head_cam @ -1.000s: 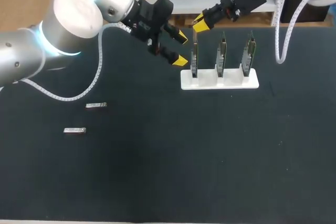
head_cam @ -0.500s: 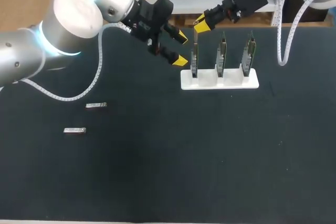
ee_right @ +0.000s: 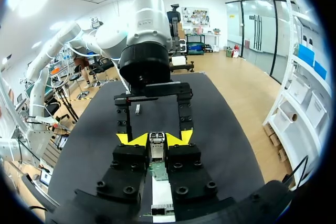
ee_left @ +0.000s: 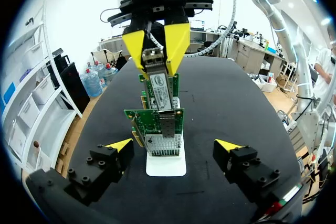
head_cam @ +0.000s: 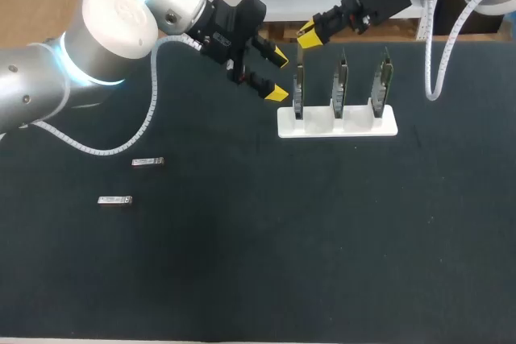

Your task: Pick up the optical module with the left hand, and insert it into the network port with the right hand.

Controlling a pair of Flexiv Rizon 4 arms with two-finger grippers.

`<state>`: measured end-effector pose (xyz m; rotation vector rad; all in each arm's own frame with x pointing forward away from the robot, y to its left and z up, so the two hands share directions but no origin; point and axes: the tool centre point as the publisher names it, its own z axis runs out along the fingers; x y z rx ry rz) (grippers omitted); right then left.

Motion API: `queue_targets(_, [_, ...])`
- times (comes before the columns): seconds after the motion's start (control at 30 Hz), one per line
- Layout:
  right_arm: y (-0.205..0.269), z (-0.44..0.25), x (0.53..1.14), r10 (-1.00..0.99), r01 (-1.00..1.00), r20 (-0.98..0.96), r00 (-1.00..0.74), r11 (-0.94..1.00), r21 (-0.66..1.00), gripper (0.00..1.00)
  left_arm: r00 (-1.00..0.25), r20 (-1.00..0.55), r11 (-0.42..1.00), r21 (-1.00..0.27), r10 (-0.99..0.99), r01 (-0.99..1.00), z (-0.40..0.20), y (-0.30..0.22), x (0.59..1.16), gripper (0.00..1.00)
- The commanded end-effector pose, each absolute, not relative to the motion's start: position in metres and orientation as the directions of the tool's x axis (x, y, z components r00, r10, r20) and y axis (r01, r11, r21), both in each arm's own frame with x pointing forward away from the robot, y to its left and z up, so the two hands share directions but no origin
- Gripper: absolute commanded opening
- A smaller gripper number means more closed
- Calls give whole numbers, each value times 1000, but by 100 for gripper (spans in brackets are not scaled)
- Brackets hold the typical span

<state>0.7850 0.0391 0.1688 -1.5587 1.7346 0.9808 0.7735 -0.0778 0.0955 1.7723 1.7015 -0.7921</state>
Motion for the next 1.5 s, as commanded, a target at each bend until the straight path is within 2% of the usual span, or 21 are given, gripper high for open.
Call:
queue_targets(0.03, [39,174,783,-547,-993,-829,-117,37,116,0,23,-737,-46,-11,676,999,96,-78,775,100])
queue_targets(1.5, [39,171,784,-556,-993,-824,-111,26,117,0,23,-737,-46,-11,676,999,96,-78,775,100])
